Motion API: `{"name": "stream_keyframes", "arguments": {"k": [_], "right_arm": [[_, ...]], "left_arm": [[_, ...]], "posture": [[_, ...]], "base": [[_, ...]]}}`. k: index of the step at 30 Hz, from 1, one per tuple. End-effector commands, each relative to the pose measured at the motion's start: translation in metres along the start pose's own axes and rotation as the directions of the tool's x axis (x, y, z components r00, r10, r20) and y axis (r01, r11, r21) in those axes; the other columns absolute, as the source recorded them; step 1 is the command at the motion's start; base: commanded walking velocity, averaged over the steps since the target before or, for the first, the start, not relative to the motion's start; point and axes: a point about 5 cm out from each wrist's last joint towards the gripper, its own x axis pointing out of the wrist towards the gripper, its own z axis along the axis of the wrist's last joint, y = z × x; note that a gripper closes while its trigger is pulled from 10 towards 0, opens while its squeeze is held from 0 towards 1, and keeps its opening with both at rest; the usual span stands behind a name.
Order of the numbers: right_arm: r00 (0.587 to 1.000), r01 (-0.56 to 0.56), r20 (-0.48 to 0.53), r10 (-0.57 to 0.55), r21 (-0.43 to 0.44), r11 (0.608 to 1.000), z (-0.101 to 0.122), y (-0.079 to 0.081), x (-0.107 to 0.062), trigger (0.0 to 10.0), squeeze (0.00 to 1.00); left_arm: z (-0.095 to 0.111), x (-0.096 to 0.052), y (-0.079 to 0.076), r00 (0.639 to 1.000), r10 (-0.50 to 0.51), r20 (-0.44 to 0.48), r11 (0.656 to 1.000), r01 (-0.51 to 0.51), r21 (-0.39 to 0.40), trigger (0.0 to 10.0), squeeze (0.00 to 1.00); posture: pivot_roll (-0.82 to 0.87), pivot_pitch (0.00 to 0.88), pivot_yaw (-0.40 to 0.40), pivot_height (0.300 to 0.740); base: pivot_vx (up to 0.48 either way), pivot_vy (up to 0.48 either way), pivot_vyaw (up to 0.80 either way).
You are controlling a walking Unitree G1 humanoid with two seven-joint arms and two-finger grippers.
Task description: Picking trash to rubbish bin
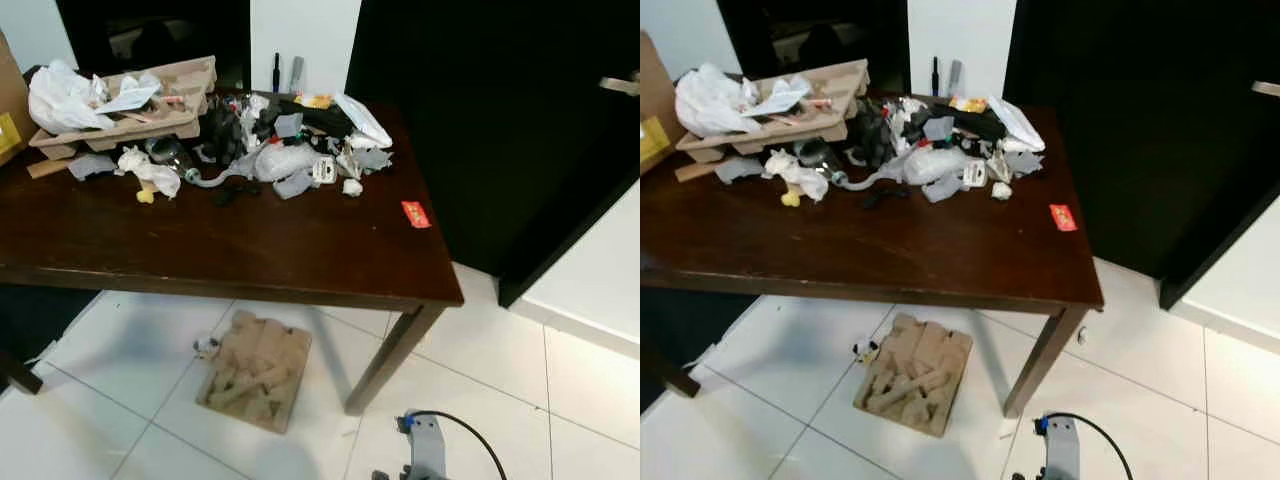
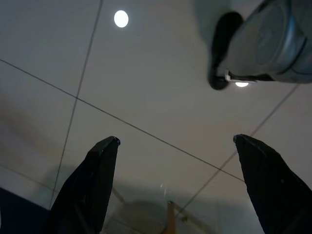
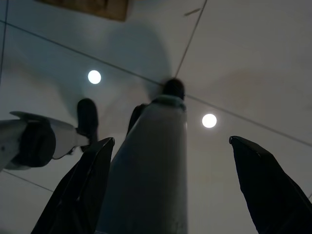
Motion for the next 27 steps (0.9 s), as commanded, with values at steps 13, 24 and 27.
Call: {"name": "stream_keyframes", "arguments": {"k": [13,24,27], "right_arm": [[1.000,0.008,-0.025,-0.009,-0.023,1.000,-0.0076,-0.0038,-0.0005,10.0,0.00],[1.000,0.006,-0.017,-0.007,-0.033,0.999,-0.0043,-0.0032,-0.0005,10.0,0.00],[1.000,0.005,-0.016,-0.006,-0.036,0.999,-0.0034,-0.0033,-0.0006,10.0,0.00]], "left_arm": [[0.0014,0.0001,0.0000,1.000,-0.008,0.007,1.000,0.008,-0.022,10.0,0.00],[0.0006,0.0000,0.0000,1.000,-0.011,0.009,1.000,0.011,-0.021,10.0,0.00],[0.0013,0.0001,-0.0011,1.000,-0.014,0.010,1.000,0.014,-0.021,10.0,0.00]], "posture": [[0.24,0.084,-0.050,0.740],[0.25,0.077,-0.052,0.740],[0.25,0.076,-0.053,0.740]], "base": [[0.019,0.000,0.00],[0.323,0.000,0.00],[0.365,0.000,0.00]]}}
